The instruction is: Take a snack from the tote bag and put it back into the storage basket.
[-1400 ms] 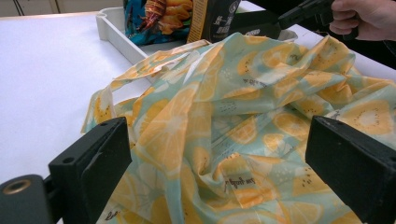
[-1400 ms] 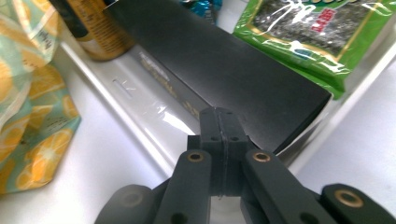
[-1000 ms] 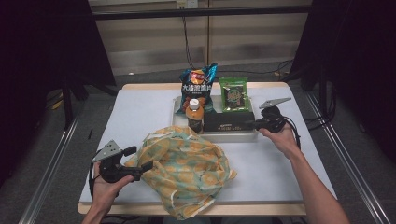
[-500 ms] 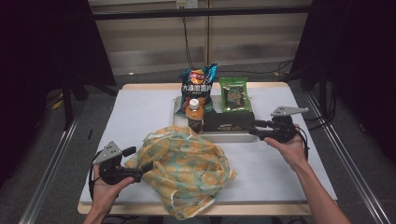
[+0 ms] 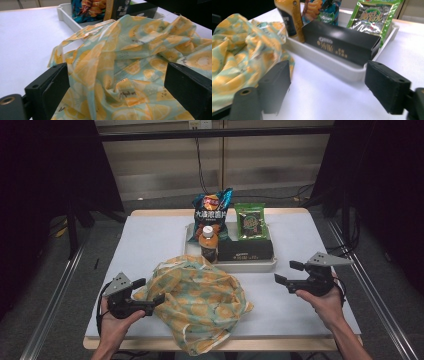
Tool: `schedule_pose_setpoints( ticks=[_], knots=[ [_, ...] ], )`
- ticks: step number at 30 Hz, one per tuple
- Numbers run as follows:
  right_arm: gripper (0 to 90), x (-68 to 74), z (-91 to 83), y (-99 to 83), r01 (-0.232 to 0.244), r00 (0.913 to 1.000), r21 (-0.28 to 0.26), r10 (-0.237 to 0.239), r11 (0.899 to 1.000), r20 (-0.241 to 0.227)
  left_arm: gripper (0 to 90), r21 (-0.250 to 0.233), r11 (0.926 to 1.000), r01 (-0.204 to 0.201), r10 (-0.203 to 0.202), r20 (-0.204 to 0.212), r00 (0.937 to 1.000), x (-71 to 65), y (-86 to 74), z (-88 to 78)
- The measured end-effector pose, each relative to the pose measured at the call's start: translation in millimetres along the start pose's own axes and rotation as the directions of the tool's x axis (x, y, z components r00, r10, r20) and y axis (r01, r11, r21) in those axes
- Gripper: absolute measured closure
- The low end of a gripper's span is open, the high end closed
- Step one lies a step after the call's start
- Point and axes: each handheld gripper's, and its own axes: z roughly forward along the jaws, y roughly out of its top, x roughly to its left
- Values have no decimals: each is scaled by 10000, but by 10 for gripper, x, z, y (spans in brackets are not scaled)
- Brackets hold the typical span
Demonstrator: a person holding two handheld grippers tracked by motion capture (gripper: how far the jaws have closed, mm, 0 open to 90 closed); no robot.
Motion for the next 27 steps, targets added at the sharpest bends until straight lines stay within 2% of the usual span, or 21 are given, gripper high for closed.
schedule_pose_setpoints(
  ticks=[1, 6, 10, 14, 15, 16, 18, 21, 23, 24, 27],
  knots=[
    [173, 24, -32, -31, -90, 9999, 64, 91, 9999, -83, 56, 36, 10000, -7, 7, -74, 10000, -6, 4, 0],
    [151, 131, -225, -174, -37, 9998, 90, 35, 10000, 211, 56, -2, 10000, 57, -57, -76, 10000, -68, 16, 3],
    [151, 181, -407, -274, -28, 9989, 192, 19, 9998, 476, 56, 285, 9996, -20, 23, -107, 9999, -131, 6, 16],
    [147, 214, -577, -401, -365, 9962, 15, 363, 9993, 794, 56, 564, 9982, -208, 212, -64, 9998, -206, -53, 2],
    [143, 223, -601, -438, -370, 9960, 145, 357, 9992, 813, 56, 568, 9982, -171, 172, -17, 9998, -220, -67, -4],
    [143, 236, -628, -466, -352, 9951, 249, 327, 9991, 938, 56, 568, 9982, -171, 172, -17, 9998, -220, -67, -4],
    [137, 252, -703, -506, -497, 9937, 95, 485, 9987, 1006, 56, 440, 9990, 17, -18, 16, 10000, -280, -101, -32],
    [128, 254, -808, -574, -812, 9905, -72, 815, 9967, 1109, 56, 362, 9993, -51, 49, 80, 10000, -321, -123, -69],
    [123, 248, -859, -630, -878, 9869, -172, 893, 9960, 1340, 56, 169, 9998, 69, -70, 79, 9999, -323, -124, -101],
    [122, 233, -883, -658, -1043, 9858, -267, 1069, 9942, 1292, 56, 39, 9999, 97, -97, 20, 10000, -321, -125, -116],
    [120, 212, -927, -720, -1157, 9810, -372, 1201, 9926, 1525, 56, 55, 10000, -83, 84, -138, 9999, -292, -126, -147]
  ],
)
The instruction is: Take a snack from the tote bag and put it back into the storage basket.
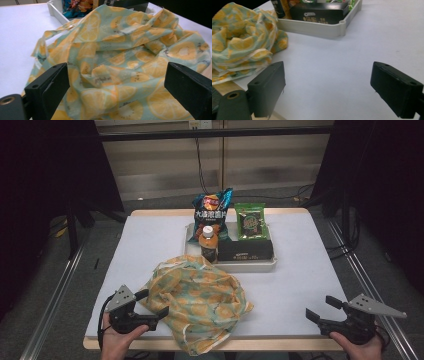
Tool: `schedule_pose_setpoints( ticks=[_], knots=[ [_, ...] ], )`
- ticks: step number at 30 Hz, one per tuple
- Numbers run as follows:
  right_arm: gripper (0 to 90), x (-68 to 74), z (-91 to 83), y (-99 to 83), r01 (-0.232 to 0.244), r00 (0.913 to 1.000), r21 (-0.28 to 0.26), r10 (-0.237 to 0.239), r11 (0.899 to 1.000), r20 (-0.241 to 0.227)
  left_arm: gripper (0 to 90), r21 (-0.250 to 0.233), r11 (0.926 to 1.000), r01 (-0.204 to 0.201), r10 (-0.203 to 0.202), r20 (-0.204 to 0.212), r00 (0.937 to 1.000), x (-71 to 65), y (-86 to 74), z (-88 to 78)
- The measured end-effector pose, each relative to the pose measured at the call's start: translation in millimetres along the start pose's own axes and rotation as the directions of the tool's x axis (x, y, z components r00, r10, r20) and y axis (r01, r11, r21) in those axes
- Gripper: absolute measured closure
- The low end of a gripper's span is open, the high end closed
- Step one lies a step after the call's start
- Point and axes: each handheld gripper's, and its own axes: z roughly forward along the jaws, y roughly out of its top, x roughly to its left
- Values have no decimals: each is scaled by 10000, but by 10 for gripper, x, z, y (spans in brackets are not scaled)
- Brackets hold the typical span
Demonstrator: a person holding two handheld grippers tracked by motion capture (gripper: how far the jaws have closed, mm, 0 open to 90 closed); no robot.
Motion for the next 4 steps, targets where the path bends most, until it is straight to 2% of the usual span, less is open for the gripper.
schedule_pose_setpoints(
  ticks=[2, 4],
  knots=[
    [116, -25, 8, -29, -146, 9999, 31, 146, 9999, 42, 56, -53, 9999, 128, -129, -75, 9999, 37, -3, -27],
    [114, -35, 24, -35, -81, 9998, 99, 79, 9999, 163, 56, -83, 9999, 132, -133, -108, 9999, 54, -8, -44]
  ],
)
